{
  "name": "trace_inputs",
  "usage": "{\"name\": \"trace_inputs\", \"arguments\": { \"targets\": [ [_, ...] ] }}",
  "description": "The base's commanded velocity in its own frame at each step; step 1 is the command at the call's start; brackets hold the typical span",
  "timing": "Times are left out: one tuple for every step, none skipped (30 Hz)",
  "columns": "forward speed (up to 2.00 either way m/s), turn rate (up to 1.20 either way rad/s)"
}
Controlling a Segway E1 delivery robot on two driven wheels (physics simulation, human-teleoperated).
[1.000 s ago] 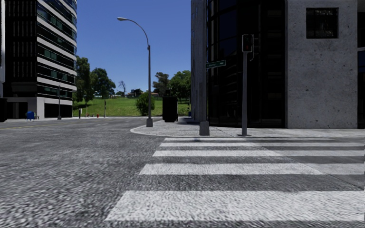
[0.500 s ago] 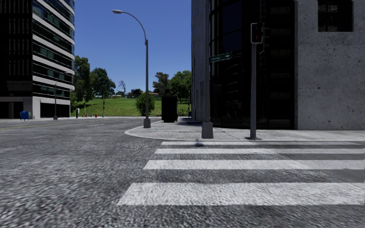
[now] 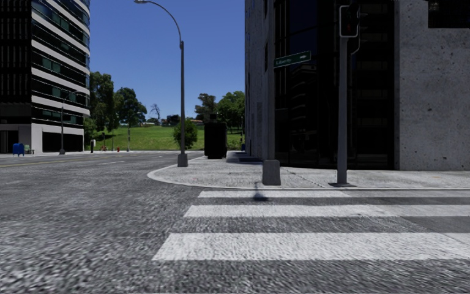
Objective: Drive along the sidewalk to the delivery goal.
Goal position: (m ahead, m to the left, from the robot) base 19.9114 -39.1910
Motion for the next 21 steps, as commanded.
{"name": "trace_inputs", "arguments": {
  "targets": [
    [2.00,0.00],
    [2.00,0.00],
    [2.00,0.00],
    [2.00,0.00],
    [2.00,0.00],
    [2.00,0.00],
    [2.00,0.00],
    [2.00,0.00],
    [2.00,0.00],
    [2.00,0.00],
    [2.00,0.00],
    [2.00,0.00],
    [2.00,0.00],
    [2.00,0.00],
    [2.00,0.00],
    [2.00,0.00],
    [2.00,0.00],
    [2.00,0.00],
    [2.00,0.00],
    [2.00,0.00],
    [2.00,0.00]
  ]
}}
